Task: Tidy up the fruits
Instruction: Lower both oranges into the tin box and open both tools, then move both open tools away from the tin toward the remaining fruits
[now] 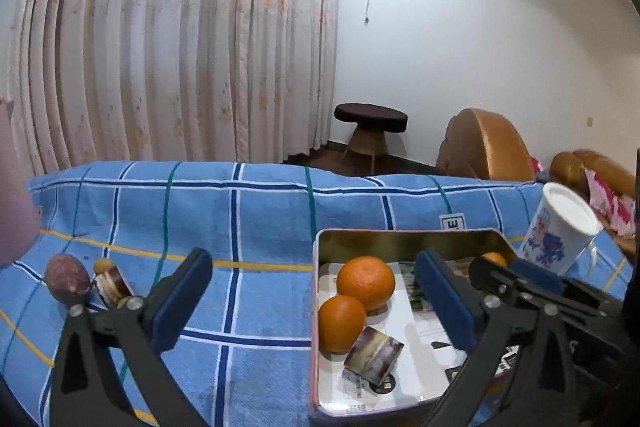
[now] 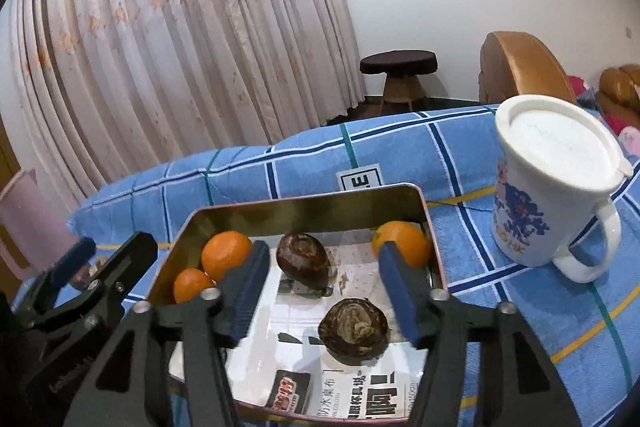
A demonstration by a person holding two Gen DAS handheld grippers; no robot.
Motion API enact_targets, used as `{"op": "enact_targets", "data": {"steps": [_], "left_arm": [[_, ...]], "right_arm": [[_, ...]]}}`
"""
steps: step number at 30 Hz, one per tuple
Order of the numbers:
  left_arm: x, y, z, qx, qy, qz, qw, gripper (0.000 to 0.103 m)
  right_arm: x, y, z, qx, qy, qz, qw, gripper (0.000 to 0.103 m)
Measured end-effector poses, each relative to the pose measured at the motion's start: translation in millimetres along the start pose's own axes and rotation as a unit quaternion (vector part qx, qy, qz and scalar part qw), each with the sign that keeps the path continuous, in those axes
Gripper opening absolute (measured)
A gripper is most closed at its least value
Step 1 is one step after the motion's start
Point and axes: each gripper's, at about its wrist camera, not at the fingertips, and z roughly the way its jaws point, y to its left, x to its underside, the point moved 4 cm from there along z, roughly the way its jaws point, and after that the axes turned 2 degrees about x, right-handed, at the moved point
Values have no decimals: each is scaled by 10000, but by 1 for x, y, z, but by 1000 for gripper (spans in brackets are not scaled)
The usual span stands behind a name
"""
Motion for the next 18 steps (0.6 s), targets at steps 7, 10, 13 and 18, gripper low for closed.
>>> {"op": "enact_targets", "data": {"steps": [7, 10, 13, 18], "left_arm": [[-4, 12, -7, -26, -72, -40, 10000, 103], [-3, 21, -11, -62, -82, -147, 9998, 103], [-3, 29, -13, -159, -93, -162, 9997, 103], [1, 49, -20, -395, -128, -187, 9990, 103]], "right_arm": [[-2, 2, -11, -75, -248, 38, 9997, 75], [-3, 0, -20, -47, -457, 96, 9989, 75], [-6, -1, -27, 0, -666, 113, 9977, 75], [-9, 7, -52, 286, -1477, -112, 9886, 75]]}}
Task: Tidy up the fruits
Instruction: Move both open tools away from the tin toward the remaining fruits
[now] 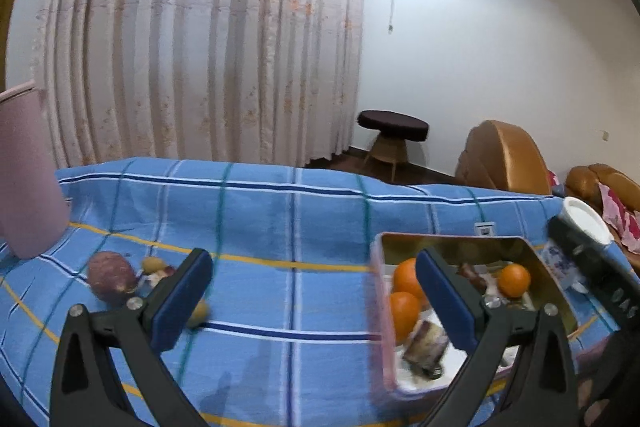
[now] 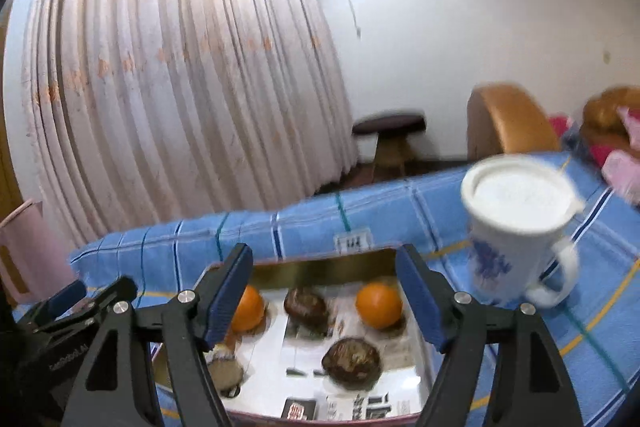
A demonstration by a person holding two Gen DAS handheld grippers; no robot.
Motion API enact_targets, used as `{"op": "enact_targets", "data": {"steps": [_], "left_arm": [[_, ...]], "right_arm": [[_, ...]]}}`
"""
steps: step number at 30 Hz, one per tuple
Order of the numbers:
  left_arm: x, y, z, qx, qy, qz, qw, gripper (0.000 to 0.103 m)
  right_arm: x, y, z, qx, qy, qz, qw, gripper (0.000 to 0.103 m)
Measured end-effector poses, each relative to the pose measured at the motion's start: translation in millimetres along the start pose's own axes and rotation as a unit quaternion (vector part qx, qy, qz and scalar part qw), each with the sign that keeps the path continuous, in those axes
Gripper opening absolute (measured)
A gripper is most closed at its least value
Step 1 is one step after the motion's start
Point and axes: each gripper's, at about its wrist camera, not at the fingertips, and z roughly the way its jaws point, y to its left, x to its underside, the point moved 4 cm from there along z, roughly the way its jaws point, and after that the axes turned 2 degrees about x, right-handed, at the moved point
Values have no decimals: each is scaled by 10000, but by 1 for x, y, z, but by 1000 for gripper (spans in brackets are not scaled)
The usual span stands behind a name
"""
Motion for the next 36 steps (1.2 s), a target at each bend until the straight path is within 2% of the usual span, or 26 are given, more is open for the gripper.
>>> {"op": "enact_targets", "data": {"steps": [3, 8, 10, 16, 23, 26, 36], "left_arm": [[2, 15, -6, -226, -113, -63, 9997, 103], [6, 37, -13, -480, -183, -42, 9987, 103], [7, 45, -14, -538, -203, -50, 9983, 103], [14, 59, -19, -632, -154, 102, 9978, 103], [17, 77, -26, -568, -99, -41, 9983, 103], [18, 82, -28, -590, -89, -6, 9982, 103], [18, 112, -31, -662, -53, -99, 9977, 103]], "right_arm": [[0, 9, -6, 161, -232, -287, 9992, 75], [8, 23, -1, 217, -98, -579, 9980, 75], [8, 25, -5, 304, -187, -661, 9972, 75], [10, 23, -13, 597, -305, -646, 9957, 75], [15, 22, -29, 930, -352, -397, 9943, 75], [18, 33, -33, 930, -328, -431, 9942, 75], [33, 89, -34, 471, -159, -426, 9979, 75]]}}
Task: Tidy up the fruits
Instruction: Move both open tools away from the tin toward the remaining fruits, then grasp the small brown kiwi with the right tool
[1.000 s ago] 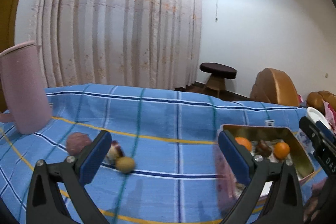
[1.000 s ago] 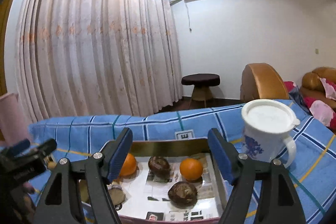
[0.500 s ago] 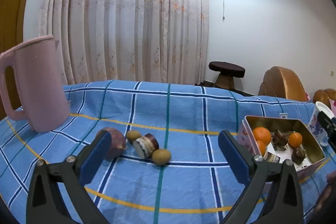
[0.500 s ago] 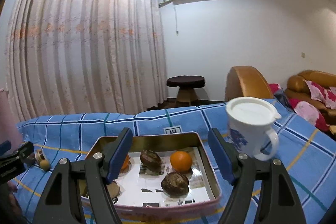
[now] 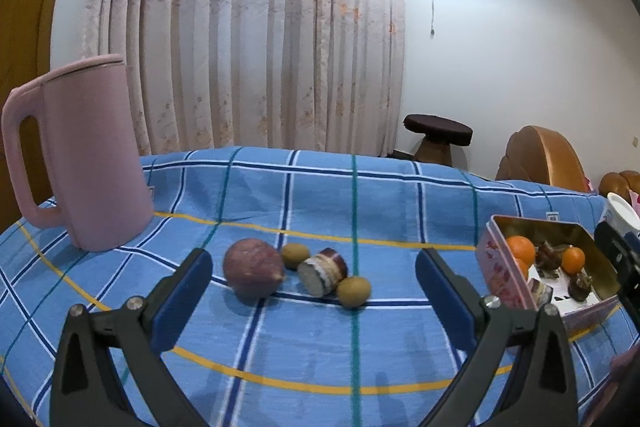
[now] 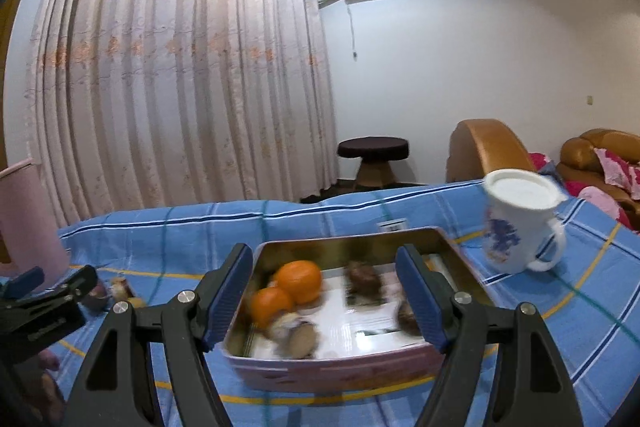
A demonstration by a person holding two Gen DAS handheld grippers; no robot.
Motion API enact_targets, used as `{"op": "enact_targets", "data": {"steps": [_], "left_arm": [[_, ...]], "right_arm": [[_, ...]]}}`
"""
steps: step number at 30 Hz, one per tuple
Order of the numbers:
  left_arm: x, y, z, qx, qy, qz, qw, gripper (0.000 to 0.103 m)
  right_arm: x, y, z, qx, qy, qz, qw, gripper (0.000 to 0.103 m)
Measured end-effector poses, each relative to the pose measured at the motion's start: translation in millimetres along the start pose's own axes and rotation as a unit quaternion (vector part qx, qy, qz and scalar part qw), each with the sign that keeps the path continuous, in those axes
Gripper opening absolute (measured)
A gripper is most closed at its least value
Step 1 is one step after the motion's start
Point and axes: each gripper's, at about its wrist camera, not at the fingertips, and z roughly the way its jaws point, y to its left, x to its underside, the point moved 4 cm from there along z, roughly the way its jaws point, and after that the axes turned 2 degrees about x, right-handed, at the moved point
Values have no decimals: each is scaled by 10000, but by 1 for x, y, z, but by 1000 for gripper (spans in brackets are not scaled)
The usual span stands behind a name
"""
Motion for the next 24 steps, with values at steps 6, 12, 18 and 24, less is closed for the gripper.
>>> {"op": "enact_targets", "data": {"steps": [6, 12, 18, 24], "left_arm": [[-3, 23, 2, -132, -46, -11, 9999, 103], [-10, 61, 11, -448, -57, -5, 9990, 103], [-17, 106, 24, -867, 53, -86, 9962, 103], [-22, 146, 33, -1156, 179, -492, 9919, 103]], "right_arm": [[5, 39, 4, -296, 96, -29, 9995, 75], [8, 69, 9, -537, 177, -149, 9983, 75], [16, 99, 25, -975, 644, -240, 9929, 75], [38, 146, 61, -1654, 1743, -665, 9684, 47]]}}
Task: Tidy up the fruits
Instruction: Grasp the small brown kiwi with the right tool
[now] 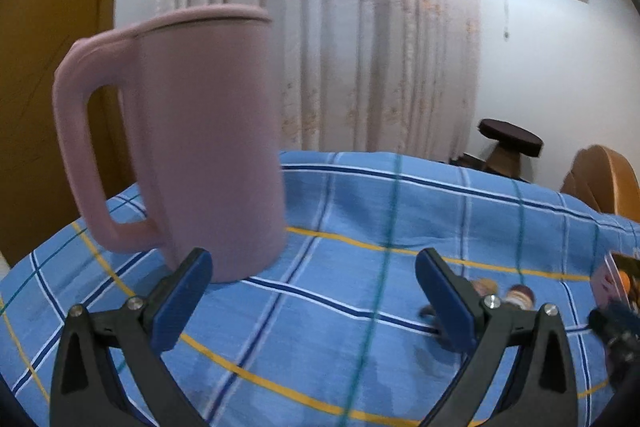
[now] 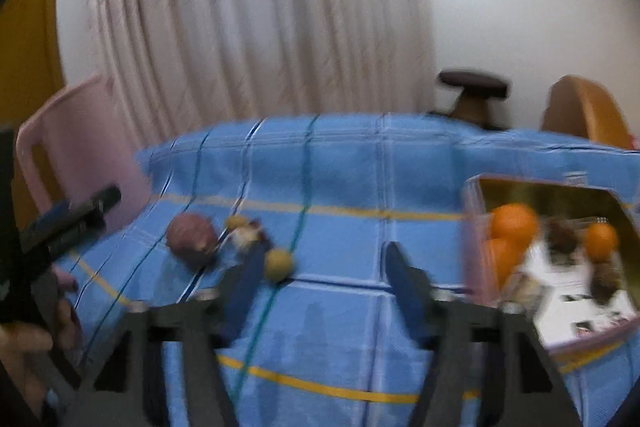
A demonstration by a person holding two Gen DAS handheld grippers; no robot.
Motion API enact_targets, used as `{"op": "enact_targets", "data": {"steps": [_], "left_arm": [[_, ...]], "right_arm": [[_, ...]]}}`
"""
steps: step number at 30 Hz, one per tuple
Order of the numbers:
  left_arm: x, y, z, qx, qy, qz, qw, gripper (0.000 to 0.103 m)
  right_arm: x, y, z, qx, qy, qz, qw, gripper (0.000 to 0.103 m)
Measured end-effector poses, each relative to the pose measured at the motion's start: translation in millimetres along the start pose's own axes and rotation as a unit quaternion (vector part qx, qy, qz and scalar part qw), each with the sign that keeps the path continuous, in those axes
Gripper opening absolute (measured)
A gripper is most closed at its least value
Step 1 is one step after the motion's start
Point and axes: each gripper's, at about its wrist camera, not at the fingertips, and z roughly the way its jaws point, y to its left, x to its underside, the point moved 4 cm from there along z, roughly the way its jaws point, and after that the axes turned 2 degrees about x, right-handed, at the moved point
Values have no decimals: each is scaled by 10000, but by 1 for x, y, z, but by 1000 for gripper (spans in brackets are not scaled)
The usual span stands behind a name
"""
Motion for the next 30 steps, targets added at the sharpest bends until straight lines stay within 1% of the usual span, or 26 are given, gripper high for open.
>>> {"op": "enact_targets", "data": {"steps": [1, 2, 5, 8, 10, 11, 13, 14, 15, 16, 19, 21, 25, 30], "left_arm": [[0, 5, 1, -51, 22, -44, 10000, 103], [0, 9, 2, -83, 28, -76, 9999, 103], [-1, 15, 6, -110, 107, -168, 9997, 103], [-2, 15, 8, -63, 205, -210, 9995, 103], [-1, 12, 10, -56, 217, -155, 9996, 103], [-1, 10, 10, -44, 233, -103, 9997, 103], [-1, 8, 11, 6, 278, -44, 9996, 103], [-1, 7, 12, 33, 294, -46, 9996, 103], [-1, 7, 12, 59, 309, -54, 9995, 103], [-1, 7, 12, 80, 323, -66, 9994, 103], [-1, 7, 12, 82, 326, -62, 9994, 103], [0, 5, 13, 156, 363, -45, 9992, 103], [2, -3, 12, 422, 384, 60, 9984, 103], [10, -24, 10, 973, 532, 244, 9935, 103]], "right_arm": [[2, 5, 7, -48, 148, -50, 9999, 46], [3, 11, 18, -156, 383, -137, 9991, 46], [8, 23, 34, -310, 707, -328, 9965, 46], [8, 32, 50, -139, 942, -605, 9936, 46], [8, 36, 65, -185, 1204, -630, 9906, 46], [8, 37, 69, -213, 1256, -591, 9901, 46], [3, 39, 71, -247, 1169, -577, 9912, 46], [3, 41, 73, -268, 1197, -587, 9907, 44], [4, 41, 75, -263, 1237, -583, 9902, 40], [3, 41, 73, -259, 1200, -567, 9908, 32], [5, 39, 68, -401, 1190, -486, 9909, 32], [3, 33, 59, -456, 1032, -359, 9930, 32], [8, 21, 30, -462, 621, -210, 9968, 32], [16, 9, -10, -189, 141, -265, 9994, 32]]}}
